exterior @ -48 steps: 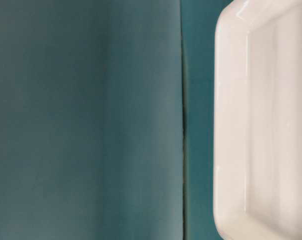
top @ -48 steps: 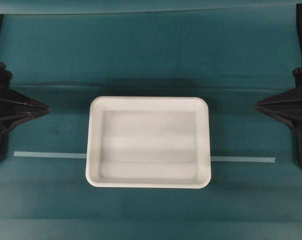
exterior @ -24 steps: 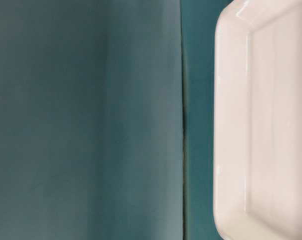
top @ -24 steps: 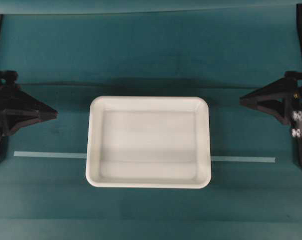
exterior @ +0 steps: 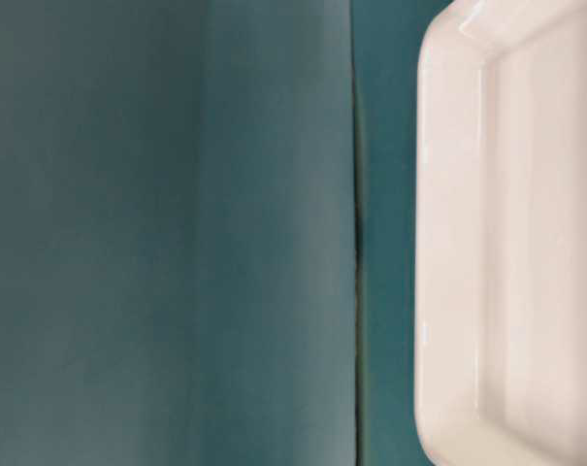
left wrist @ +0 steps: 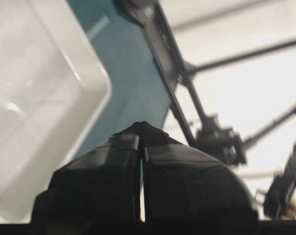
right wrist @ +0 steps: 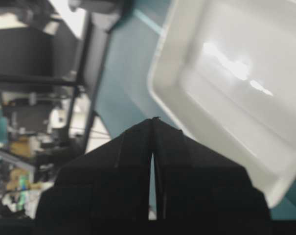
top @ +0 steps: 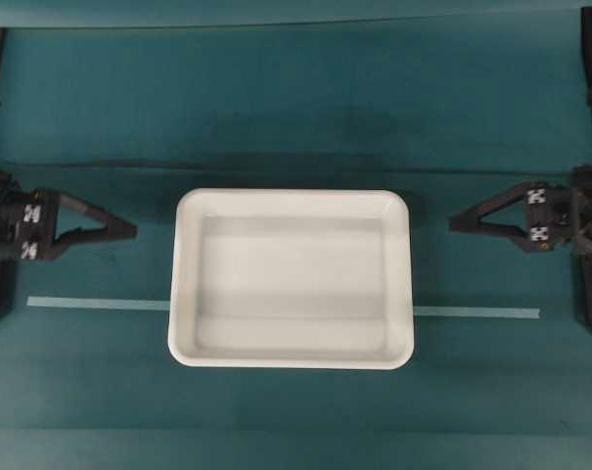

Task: Lift the white case with both hands.
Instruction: 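Move both grippers inward toward the left and right rims of the white tray, then lower both open grippers onto the tray's side rims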

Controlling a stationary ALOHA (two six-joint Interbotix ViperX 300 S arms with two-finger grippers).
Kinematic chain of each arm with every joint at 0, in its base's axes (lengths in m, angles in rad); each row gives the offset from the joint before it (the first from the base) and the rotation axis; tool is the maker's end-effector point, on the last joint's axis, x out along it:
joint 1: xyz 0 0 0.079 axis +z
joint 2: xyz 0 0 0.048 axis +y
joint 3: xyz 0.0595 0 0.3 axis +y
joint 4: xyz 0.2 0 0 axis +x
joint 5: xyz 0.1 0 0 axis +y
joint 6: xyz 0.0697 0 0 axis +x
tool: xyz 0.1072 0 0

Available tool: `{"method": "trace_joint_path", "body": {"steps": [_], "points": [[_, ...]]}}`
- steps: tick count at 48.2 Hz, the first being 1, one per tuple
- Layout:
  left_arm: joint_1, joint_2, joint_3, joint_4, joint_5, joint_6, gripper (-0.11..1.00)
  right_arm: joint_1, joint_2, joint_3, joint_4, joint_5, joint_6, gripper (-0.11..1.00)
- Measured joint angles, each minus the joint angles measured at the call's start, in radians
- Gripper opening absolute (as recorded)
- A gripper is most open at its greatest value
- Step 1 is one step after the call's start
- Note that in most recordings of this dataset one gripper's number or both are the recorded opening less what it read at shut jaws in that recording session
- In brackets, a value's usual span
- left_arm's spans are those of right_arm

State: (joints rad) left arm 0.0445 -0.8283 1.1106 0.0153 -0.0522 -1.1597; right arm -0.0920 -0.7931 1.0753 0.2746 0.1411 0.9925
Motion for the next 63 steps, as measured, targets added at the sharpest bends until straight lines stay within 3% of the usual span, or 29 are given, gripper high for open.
{"method": "trace_joint_path", "body": {"steps": [14,18,22,27,31,36,39,42,54,63], "points": [[0.028,0.005,0.051,0.002,0.009,-0.031,-0.03,0.003,0.094,0.023,0.0,-0.017,0.003,0.02],[0.028,0.009,0.052,0.0,0.025,-0.031,-0.03,0.003,0.107,0.029,0.0,-0.038,0.006,0.1],[0.028,0.021,0.052,0.0,0.046,-0.031,0.02,0.005,0.117,0.034,-0.002,-0.058,0.008,0.28],[0.029,0.037,0.052,0.0,0.052,-0.031,0.19,0.008,0.129,0.041,0.0,-0.071,0.009,0.56],[0.028,0.049,0.052,0.0,0.054,-0.032,0.42,0.015,0.141,0.044,0.0,-0.075,0.008,0.77],[0.029,0.064,0.052,0.0,0.058,-0.035,0.73,0.02,0.152,0.049,-0.005,-0.083,0.005,0.93],[0.028,0.074,0.051,0.0,0.057,-0.054,0.89,0.018,0.16,0.057,-0.006,-0.091,0.005,0.94],[0.029,0.08,0.052,0.0,0.046,-0.066,0.97,0.02,0.169,0.072,-0.006,-0.104,0.006,0.94],[0.014,0.123,0.117,0.0,-0.071,-0.071,0.96,0.028,0.206,0.121,0.008,-0.156,0.04,0.94],[0.008,0.201,0.179,0.0,-0.204,-0.072,0.96,0.064,0.267,0.198,0.021,-0.342,0.061,0.94]]}}
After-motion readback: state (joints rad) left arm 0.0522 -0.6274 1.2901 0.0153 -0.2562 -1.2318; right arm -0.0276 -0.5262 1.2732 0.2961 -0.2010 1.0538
